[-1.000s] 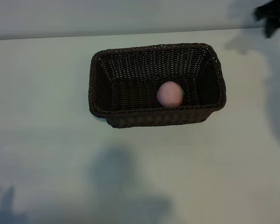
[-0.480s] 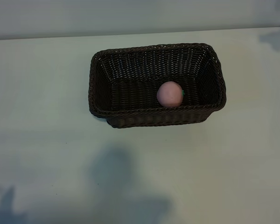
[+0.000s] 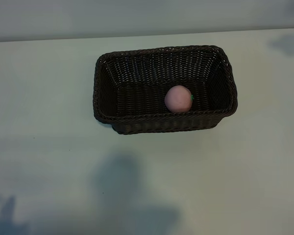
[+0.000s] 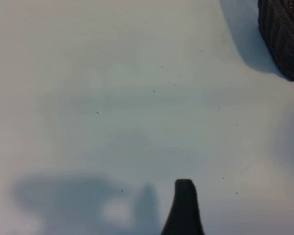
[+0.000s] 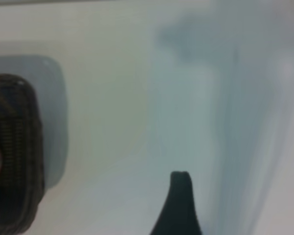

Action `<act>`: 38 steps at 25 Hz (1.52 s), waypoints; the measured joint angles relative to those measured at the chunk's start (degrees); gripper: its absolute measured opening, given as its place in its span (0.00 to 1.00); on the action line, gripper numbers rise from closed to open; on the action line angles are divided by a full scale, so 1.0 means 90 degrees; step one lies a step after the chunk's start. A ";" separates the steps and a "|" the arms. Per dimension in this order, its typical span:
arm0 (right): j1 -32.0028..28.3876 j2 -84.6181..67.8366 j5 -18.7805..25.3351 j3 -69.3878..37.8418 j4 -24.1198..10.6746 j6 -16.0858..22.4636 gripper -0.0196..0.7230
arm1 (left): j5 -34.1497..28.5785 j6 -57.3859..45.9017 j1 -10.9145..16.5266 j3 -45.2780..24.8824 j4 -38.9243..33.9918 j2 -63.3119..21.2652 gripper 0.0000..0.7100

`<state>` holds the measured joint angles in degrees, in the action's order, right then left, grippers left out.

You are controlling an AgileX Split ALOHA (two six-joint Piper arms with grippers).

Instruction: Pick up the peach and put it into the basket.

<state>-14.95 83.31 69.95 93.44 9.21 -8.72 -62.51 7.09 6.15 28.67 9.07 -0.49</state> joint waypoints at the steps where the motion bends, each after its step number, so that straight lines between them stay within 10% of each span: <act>1: 0.0000 -0.0328 0.0003 -0.0131 0.0000 0.0000 0.83 | 0.0000 0.0000 0.0000 0.0000 0.0000 0.0000 0.84; 38: 0.0915 -0.9304 -0.0827 -0.6581 -0.0491 0.0070 0.83 | 0.0000 0.0000 0.0000 0.0000 0.0000 0.0000 0.84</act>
<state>-6.72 -0.43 62.51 34.21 4.79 -8.10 -62.51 7.09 6.15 28.67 9.07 -0.49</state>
